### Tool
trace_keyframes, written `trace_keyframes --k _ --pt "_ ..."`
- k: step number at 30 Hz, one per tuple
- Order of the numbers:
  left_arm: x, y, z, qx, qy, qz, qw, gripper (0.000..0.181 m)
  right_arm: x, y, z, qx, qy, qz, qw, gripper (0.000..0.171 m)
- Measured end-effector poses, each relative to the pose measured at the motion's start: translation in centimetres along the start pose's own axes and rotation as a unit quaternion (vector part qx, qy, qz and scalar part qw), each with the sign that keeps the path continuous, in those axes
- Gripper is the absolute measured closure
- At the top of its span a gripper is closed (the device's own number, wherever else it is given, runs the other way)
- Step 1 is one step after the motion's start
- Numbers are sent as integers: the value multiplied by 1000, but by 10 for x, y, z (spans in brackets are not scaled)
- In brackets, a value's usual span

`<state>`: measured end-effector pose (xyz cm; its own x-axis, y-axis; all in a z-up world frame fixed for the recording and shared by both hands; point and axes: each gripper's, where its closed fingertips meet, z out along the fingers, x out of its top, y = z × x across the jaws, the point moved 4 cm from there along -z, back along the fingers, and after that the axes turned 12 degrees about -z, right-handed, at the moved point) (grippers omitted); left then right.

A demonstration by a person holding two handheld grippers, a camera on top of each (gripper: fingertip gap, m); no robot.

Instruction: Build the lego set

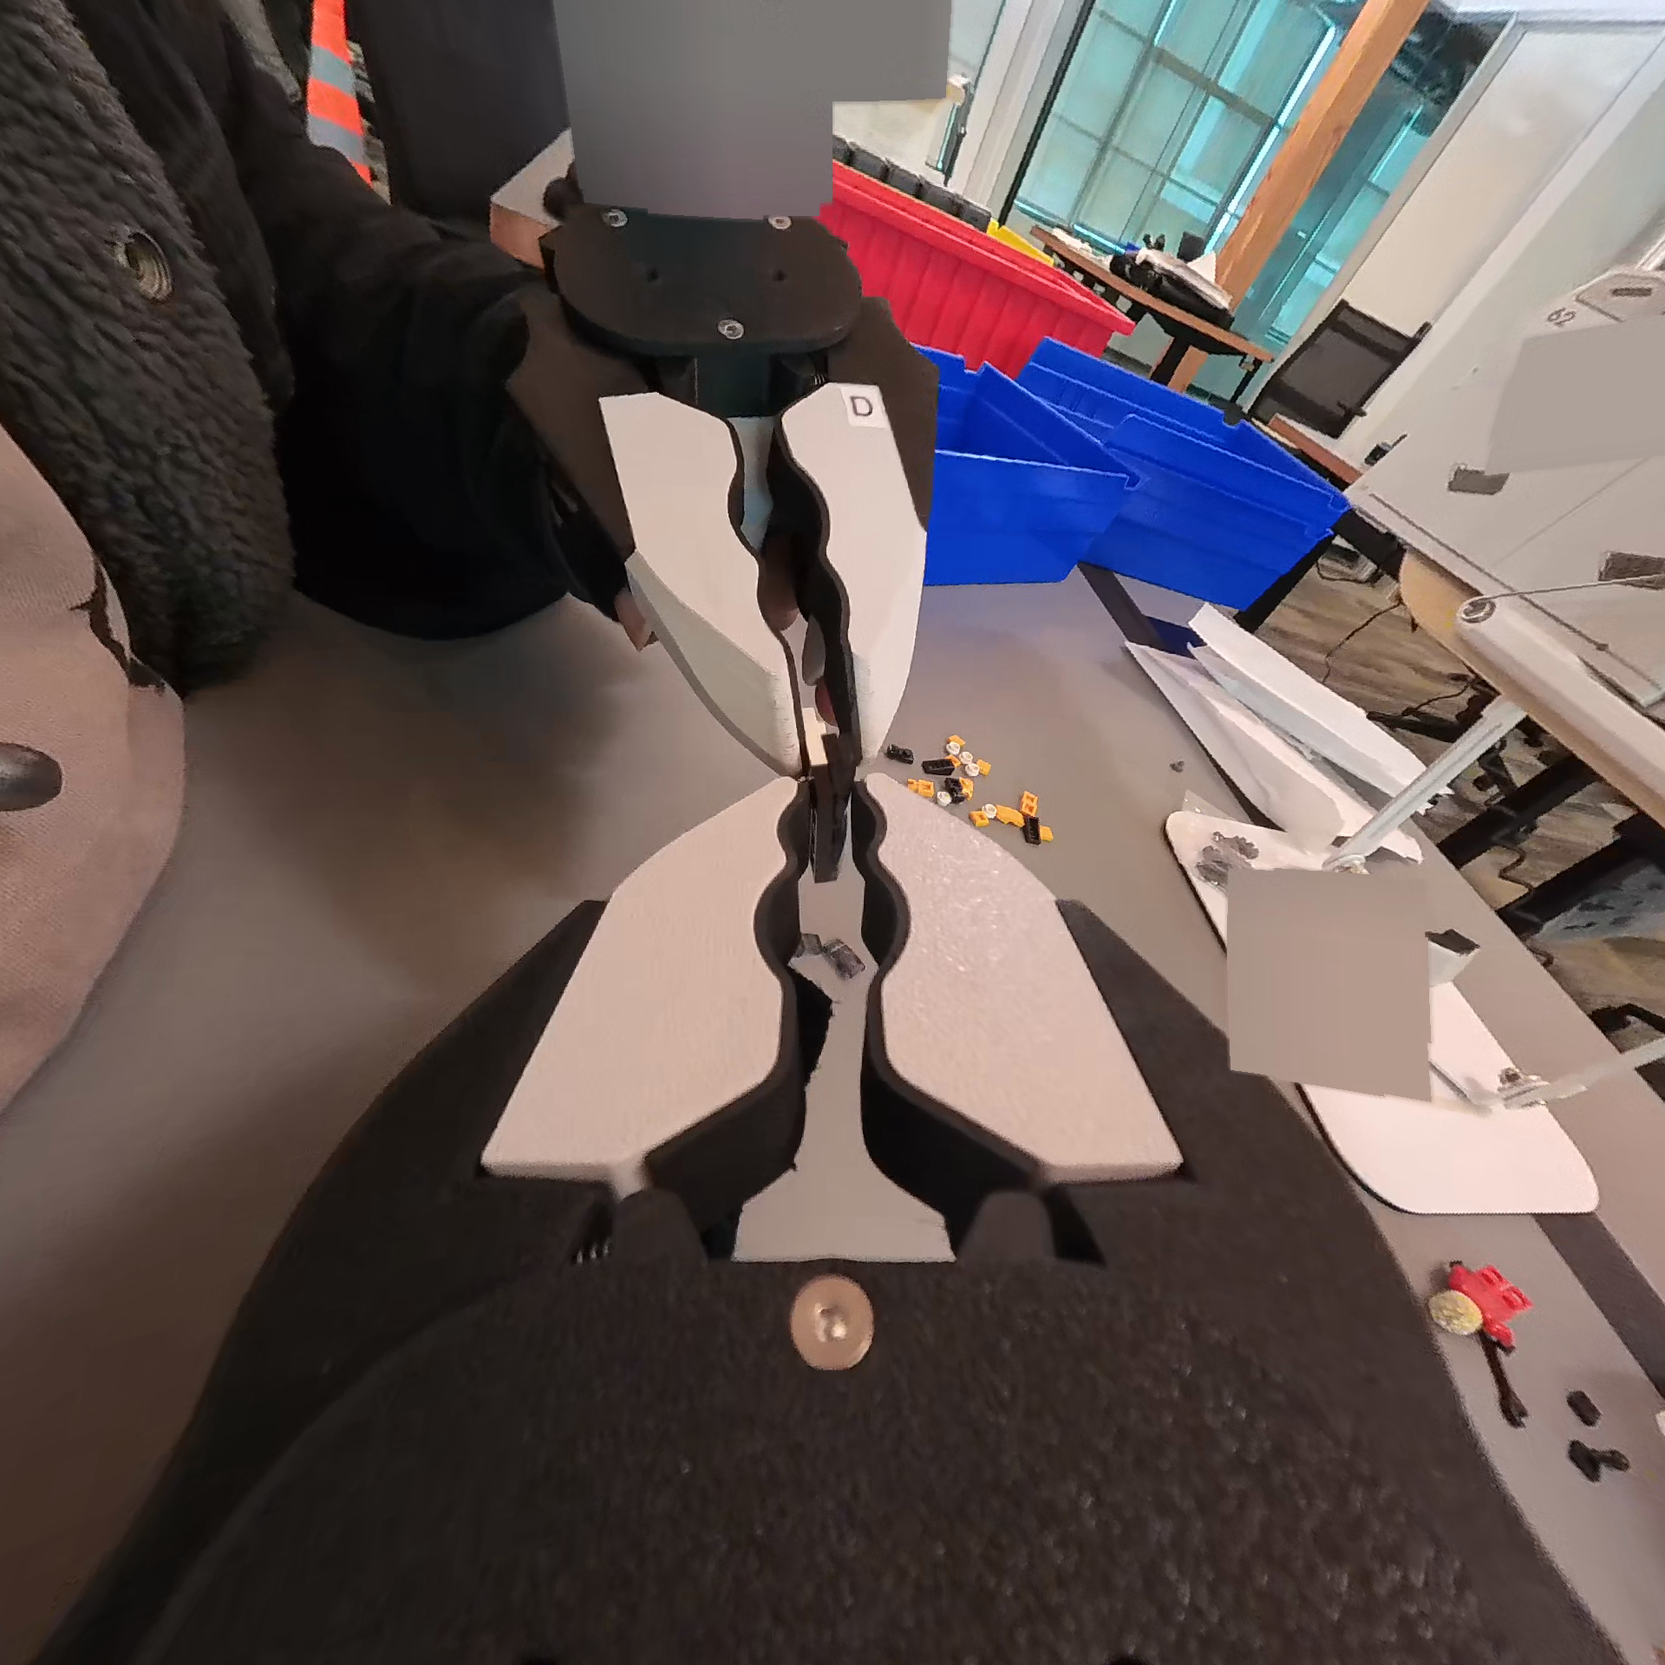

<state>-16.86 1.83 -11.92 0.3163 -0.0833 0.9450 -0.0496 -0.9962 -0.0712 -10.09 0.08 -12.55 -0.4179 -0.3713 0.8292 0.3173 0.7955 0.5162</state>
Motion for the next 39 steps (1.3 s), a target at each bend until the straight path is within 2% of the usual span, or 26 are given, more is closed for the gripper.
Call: trace_keyframes --k 27,35,39 --pt "3 0 -6 23 -6 19 1000 172 3 2 1 -10 6 15 1000 165" --pt "4 1 -7 9 -7 17 1000 172 9 -2 1 -15 16 -17 1000 158" --pt "4 4 -6 4 -3 15 1000 172 9 -1 -1 -20 15 -25 999 163"
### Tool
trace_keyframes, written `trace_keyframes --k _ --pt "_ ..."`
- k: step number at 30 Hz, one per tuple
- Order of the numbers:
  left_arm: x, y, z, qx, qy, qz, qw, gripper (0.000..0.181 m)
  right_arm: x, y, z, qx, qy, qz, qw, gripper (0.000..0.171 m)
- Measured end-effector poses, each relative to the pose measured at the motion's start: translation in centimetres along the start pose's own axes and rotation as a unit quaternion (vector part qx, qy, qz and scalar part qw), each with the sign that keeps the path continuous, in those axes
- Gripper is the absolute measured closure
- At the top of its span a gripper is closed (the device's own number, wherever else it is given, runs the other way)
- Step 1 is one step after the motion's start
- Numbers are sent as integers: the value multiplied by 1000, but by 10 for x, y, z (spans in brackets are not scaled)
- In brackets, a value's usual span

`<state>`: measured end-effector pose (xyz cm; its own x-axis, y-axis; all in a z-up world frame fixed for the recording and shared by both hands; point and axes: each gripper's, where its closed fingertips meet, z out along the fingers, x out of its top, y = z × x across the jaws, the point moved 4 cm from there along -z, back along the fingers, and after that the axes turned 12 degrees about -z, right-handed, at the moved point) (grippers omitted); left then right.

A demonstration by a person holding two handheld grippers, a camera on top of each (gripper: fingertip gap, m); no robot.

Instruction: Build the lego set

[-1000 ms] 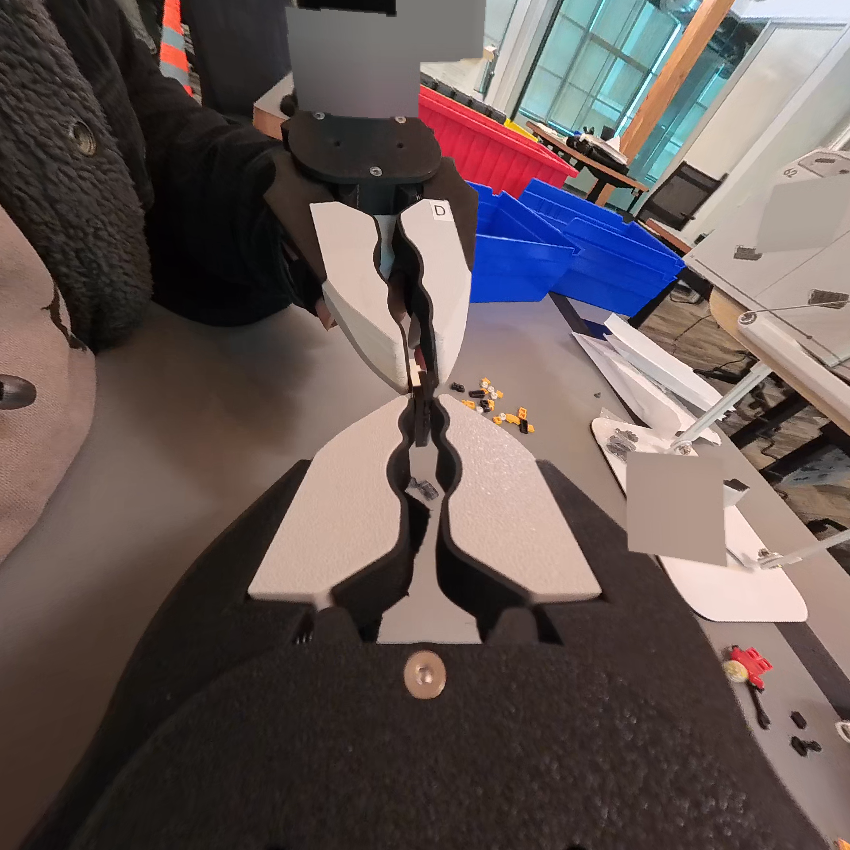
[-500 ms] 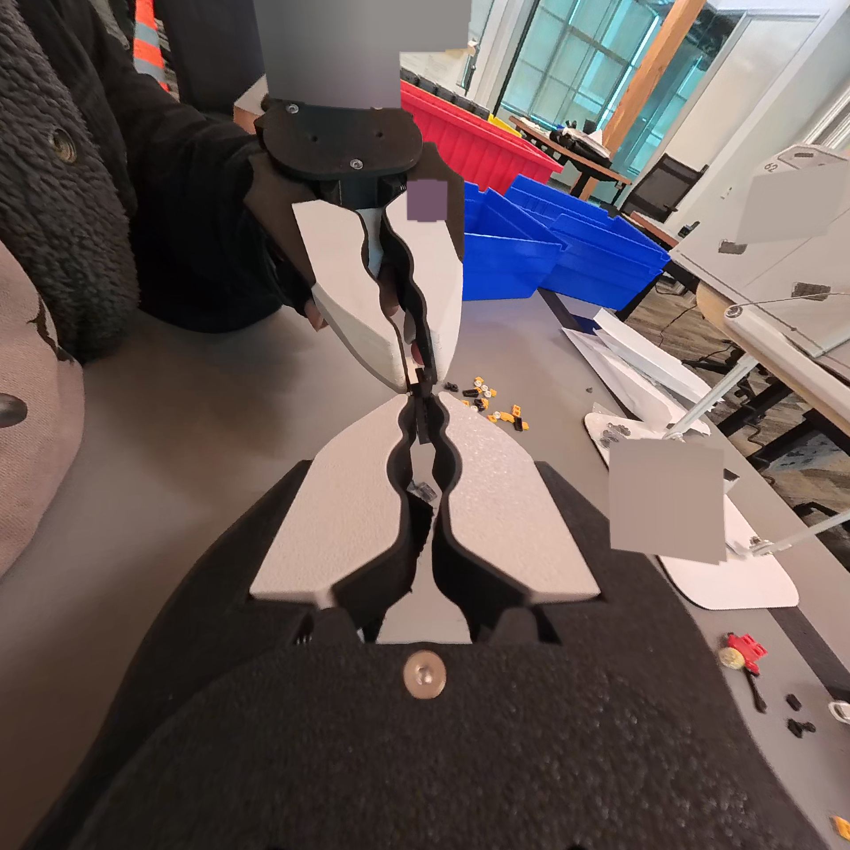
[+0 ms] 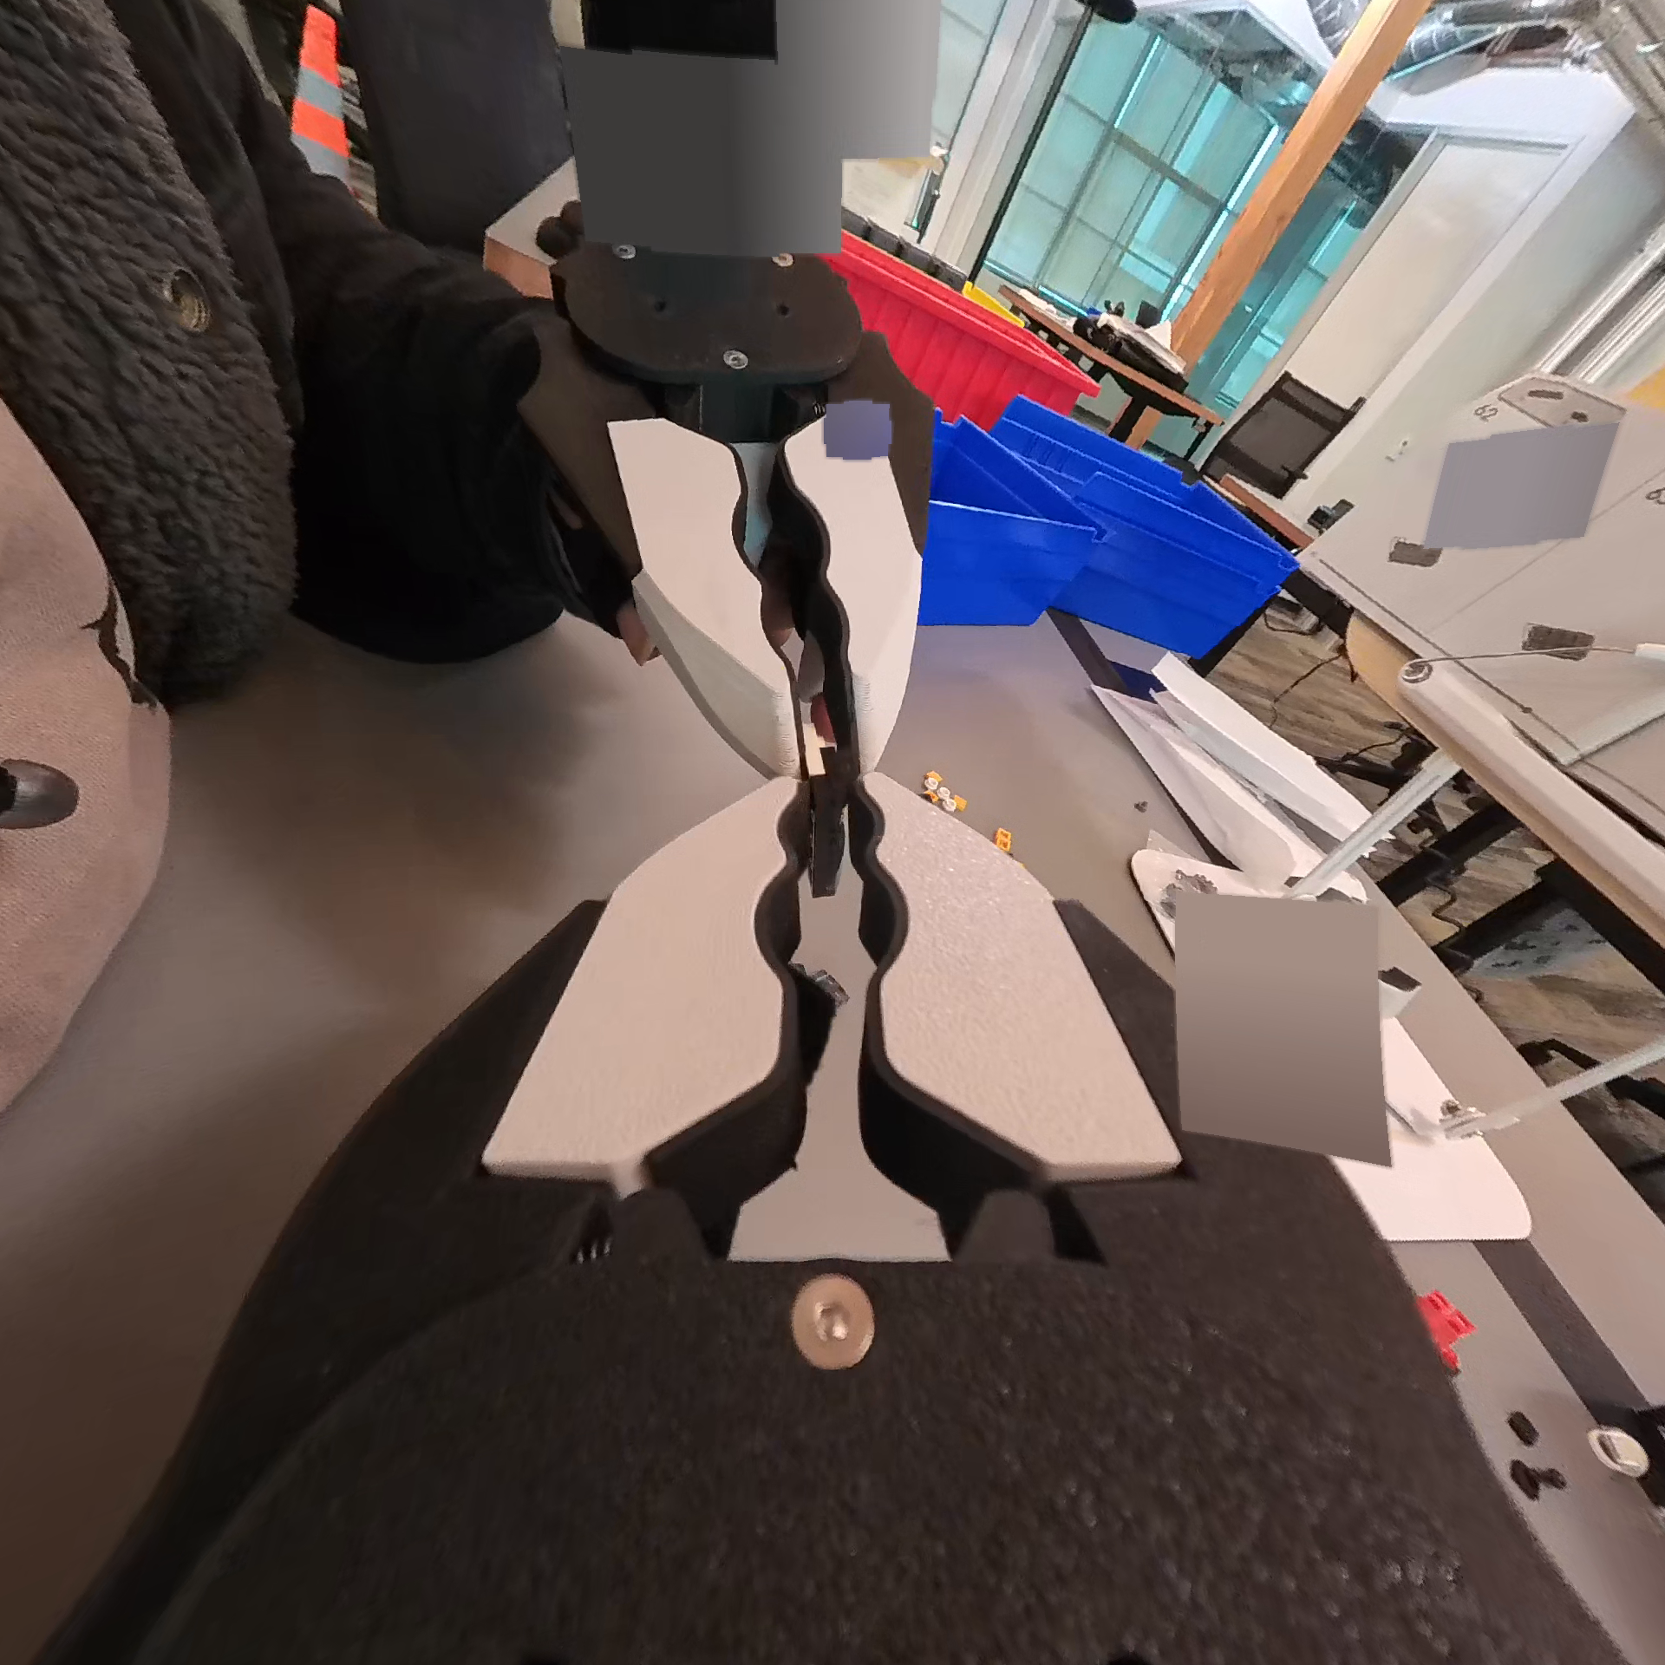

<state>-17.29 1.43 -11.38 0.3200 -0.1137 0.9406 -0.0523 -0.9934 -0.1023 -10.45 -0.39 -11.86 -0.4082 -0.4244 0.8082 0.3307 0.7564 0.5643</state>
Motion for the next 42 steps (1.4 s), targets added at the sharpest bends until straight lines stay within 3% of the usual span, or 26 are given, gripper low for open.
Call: trace_keyframes --k 17,20,26,31,36,42 --pt "7 5 -3 -2 30 22 999 172 8 0 -4 1 12 6 1000 165" --pt "8 4 -4 1 36 35 999 164 9 -2 -3 9 18 9 1000 165" --pt "7 10 -5 -13 41 42 998 172 13 -4 -4 20 30 4 999 165" --pt "8 13 -10 9 90 107 990 172 22 -6 -4 -2 41 -37 998 164" --pt "10 17 -14 14 118 145 982 172 14 0 -9 -8 19 -38 999 145" --pt "10 18 -15 2 136 126 983 172 7 -9 -2 8 5 -47 999 149"
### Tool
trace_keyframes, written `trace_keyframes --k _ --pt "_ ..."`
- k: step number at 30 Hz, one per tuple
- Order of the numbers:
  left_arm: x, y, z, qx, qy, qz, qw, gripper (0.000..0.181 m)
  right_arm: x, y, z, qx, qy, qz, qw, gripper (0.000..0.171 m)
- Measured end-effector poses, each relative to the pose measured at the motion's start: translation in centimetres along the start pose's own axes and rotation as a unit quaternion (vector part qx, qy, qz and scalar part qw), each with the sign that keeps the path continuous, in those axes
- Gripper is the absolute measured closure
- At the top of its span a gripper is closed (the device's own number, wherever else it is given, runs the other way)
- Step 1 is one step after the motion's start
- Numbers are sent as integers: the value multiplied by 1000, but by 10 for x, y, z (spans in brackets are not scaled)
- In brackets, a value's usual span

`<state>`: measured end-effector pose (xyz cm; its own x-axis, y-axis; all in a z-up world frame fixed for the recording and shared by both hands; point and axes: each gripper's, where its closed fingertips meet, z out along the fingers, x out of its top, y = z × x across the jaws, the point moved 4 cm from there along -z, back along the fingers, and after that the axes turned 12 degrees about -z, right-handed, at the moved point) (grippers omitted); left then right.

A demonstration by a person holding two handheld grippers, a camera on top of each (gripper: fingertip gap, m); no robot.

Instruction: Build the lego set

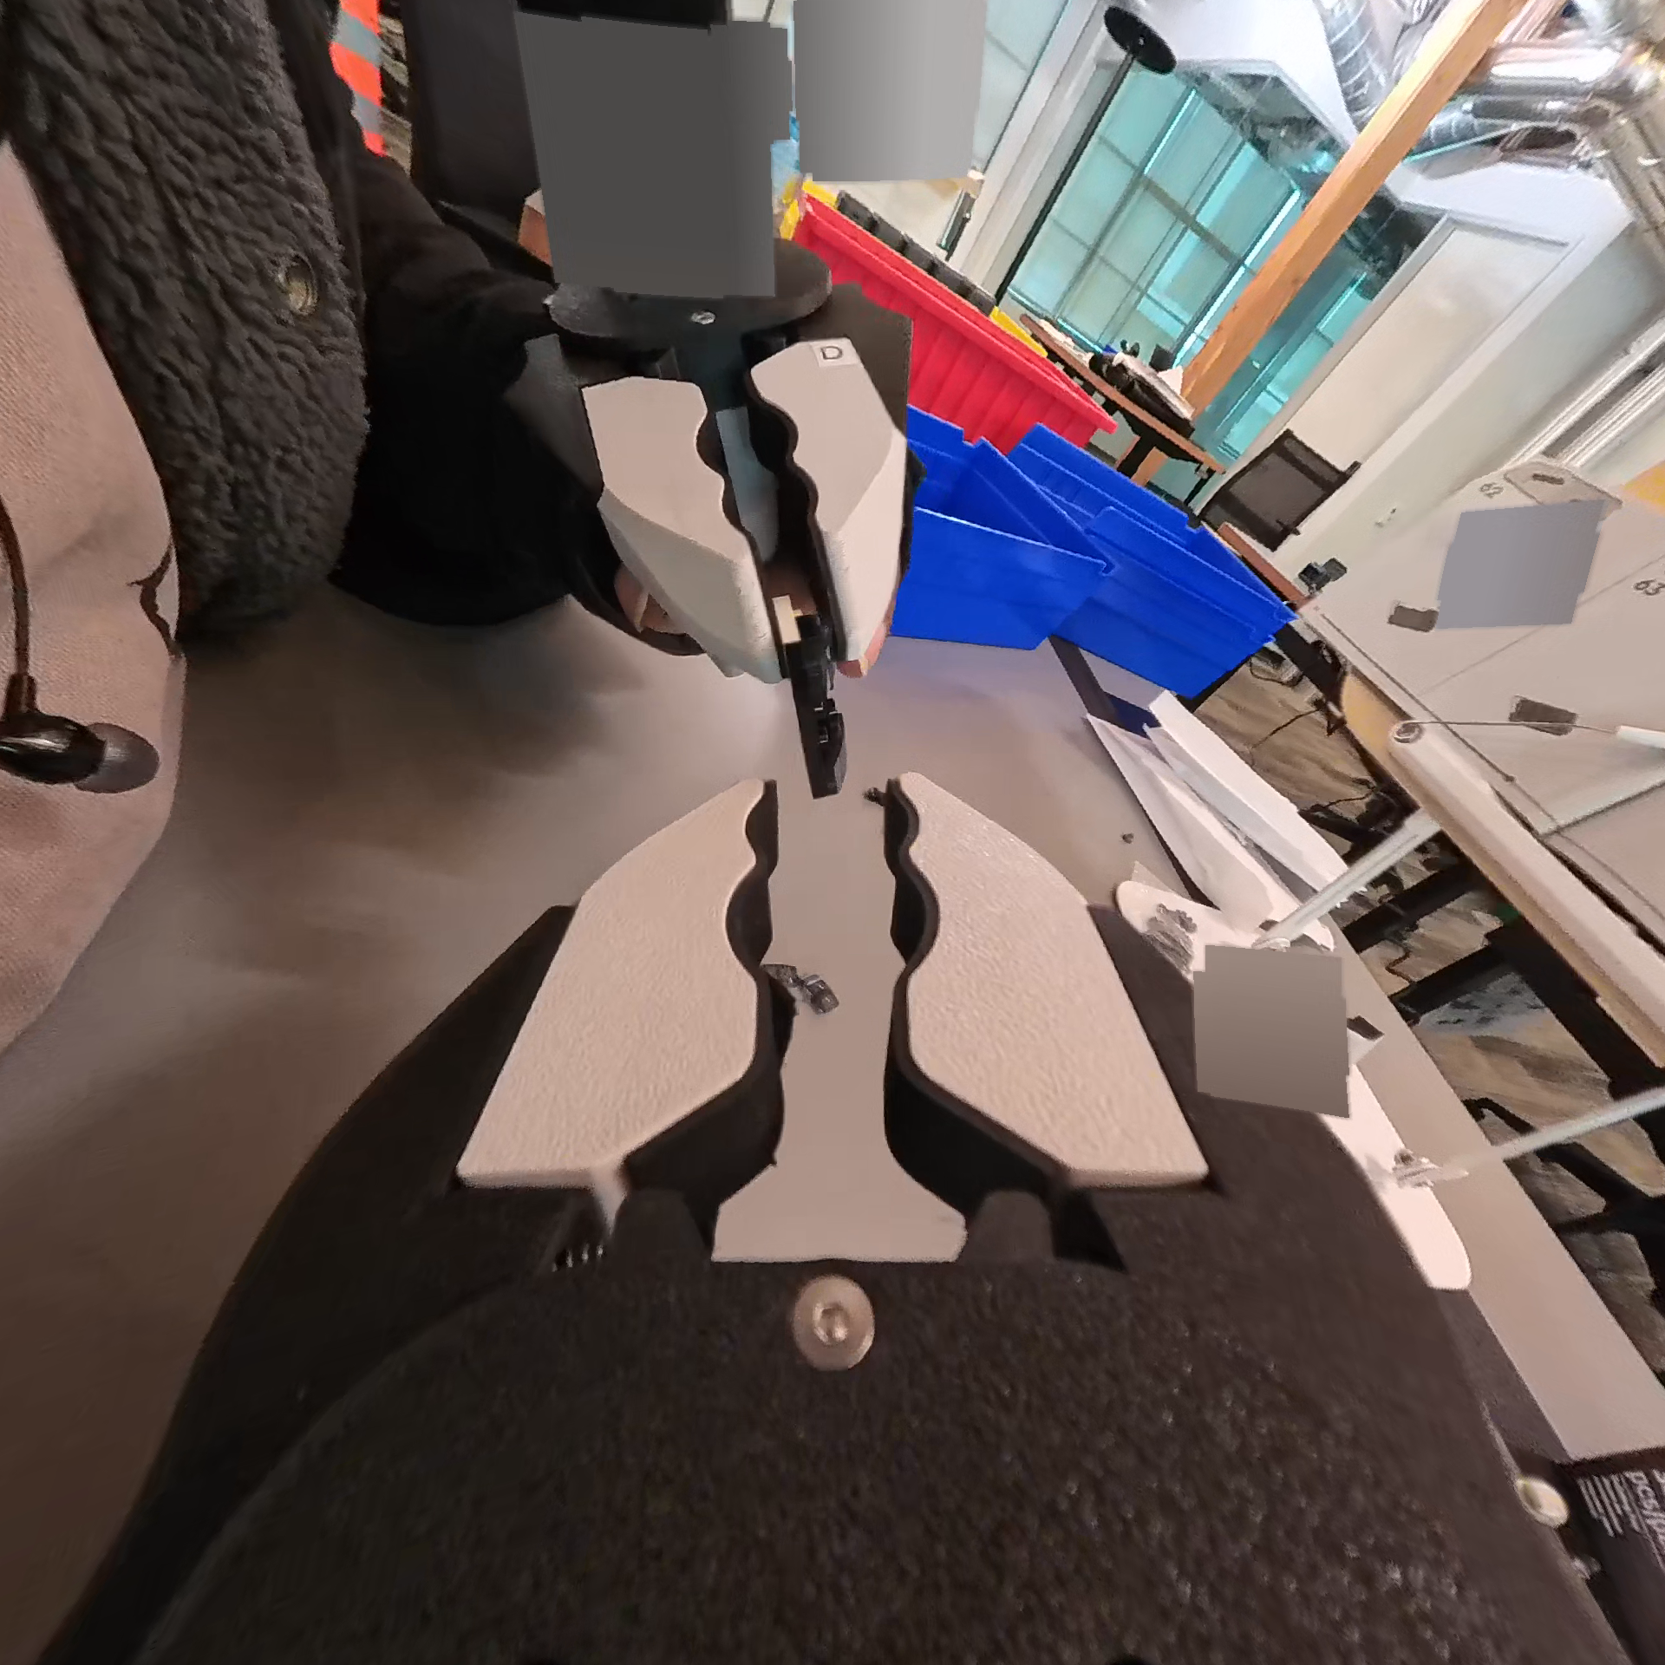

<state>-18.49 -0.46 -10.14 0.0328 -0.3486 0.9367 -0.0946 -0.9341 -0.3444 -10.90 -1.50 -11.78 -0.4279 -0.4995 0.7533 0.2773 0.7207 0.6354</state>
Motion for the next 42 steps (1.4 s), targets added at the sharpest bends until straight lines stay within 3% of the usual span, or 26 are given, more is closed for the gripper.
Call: trace_keyframes --k 5,20,23,26,34,42 --pt "1 4 1 -9 10 -4 1000 172 3 -4 1 -3 0 -27 1000 164" --pt "5 3 -1 -6 24 -14 1000 172 8 -3 1 -26 11 -44 999 165" --pt "2 -3 -2 -2 13 -30 999 156 8 -2 0 -28 18 -36 999 165" --pt "-3 -4 -2 -11 -3 -36 999 151 8 -2 0 -24 26 -24 999 165" --pt "-10 2 1 -22 -36 -22 999 172 6 -7 1 4 52 17 998 165" --pt "-11 1 1 -22 -52 -44 997 172 3 -7 4 13 67 50 996 165"
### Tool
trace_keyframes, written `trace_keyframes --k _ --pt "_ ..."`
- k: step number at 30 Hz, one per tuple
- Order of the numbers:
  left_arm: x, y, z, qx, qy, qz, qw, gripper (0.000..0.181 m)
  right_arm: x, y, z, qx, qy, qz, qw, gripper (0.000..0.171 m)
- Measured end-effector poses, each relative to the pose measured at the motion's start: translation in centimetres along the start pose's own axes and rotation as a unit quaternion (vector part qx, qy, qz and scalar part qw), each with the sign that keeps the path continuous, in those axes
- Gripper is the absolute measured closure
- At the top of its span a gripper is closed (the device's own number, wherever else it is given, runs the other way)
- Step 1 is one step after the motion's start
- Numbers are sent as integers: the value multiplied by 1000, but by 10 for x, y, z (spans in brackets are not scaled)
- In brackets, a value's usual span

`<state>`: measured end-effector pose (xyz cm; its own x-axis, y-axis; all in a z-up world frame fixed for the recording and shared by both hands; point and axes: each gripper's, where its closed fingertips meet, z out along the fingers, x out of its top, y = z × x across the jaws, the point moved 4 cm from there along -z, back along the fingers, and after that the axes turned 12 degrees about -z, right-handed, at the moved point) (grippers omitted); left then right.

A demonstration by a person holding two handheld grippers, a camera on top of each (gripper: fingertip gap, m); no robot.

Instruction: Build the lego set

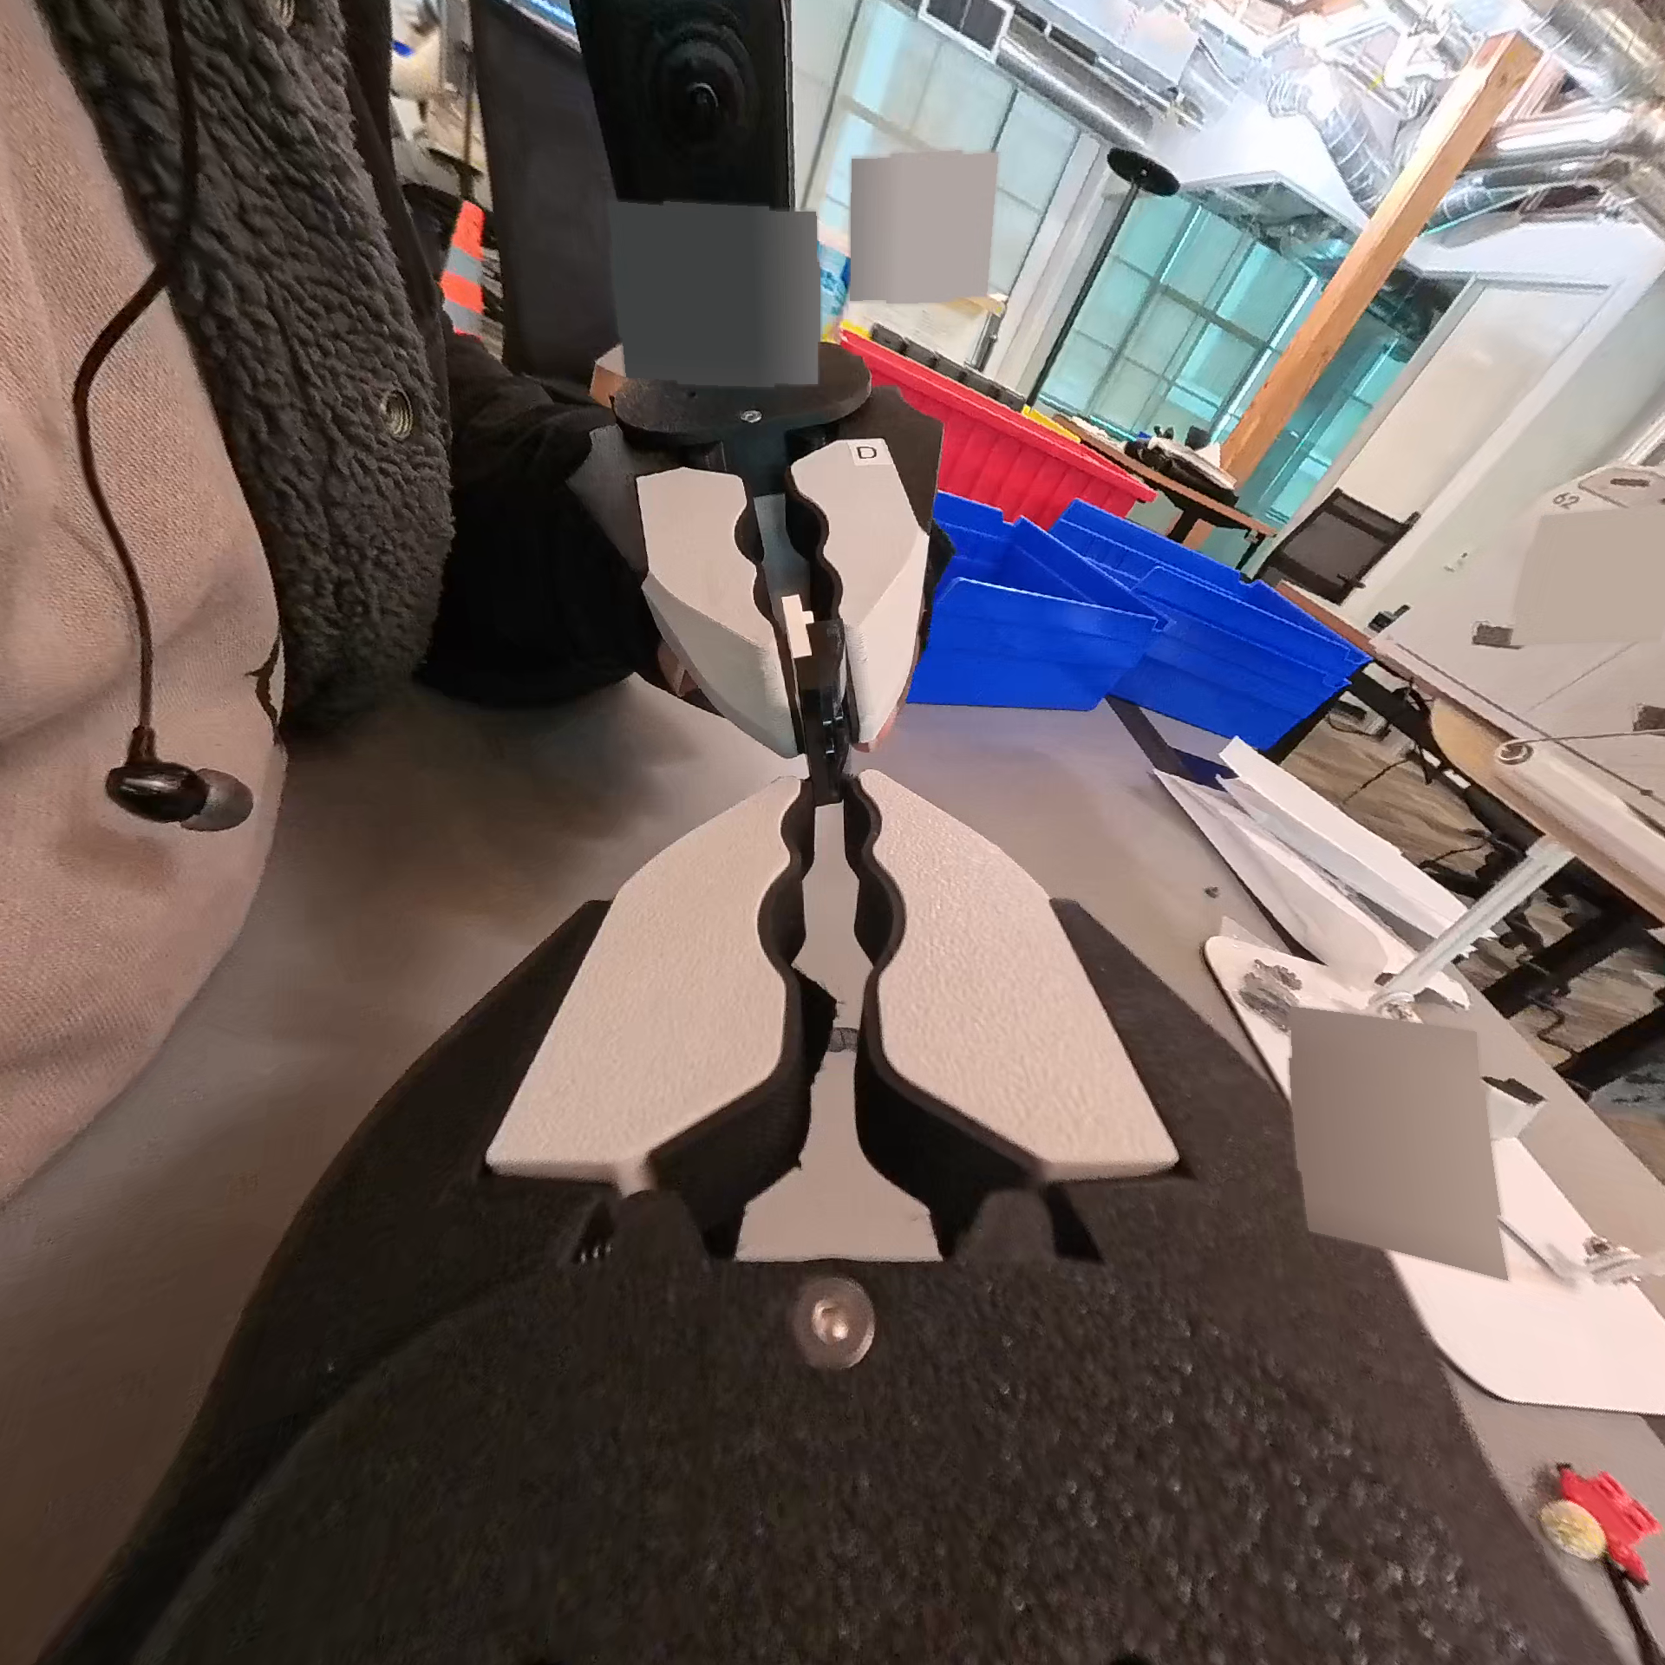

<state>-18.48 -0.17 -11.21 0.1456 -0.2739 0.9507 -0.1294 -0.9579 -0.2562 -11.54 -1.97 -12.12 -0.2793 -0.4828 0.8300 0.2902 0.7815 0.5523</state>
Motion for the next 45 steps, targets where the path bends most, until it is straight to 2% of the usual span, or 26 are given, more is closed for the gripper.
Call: trace_keyframes --k 14,18,24,27,30,34,41,45 --pt "-11 -3 2 -2 -7 -7 1000 171 -13 0 3 7 -16 29 999 164" --pt "-21 -10 2 13 -11 5 1000 172 -22 2 3 11 -41 36 998 151" --pt "-47 -21 2 59 -70 92 992 172 -47 7 -4 52 -83 122 988 137" --pt "-66 -27 -1 66 -117 133 982 172 -62 7 -3 46 -129 120 983 137" --pt "-88 -29 -6 43 -166 155 973 172 -82 8 -2 44 -187 106 976 143" --pt "-99 -30 -13 17 -205 158 966 172 -97 12 8 99 -234 90 963 152" --pt "-98 -36 -19 39 -204 161 965 172 -121 22 47 265 -291 33 919 153" --pt "-100 -41 -24 48 -202 155 966 172 -127 21 57 313 -300 29 900 154"
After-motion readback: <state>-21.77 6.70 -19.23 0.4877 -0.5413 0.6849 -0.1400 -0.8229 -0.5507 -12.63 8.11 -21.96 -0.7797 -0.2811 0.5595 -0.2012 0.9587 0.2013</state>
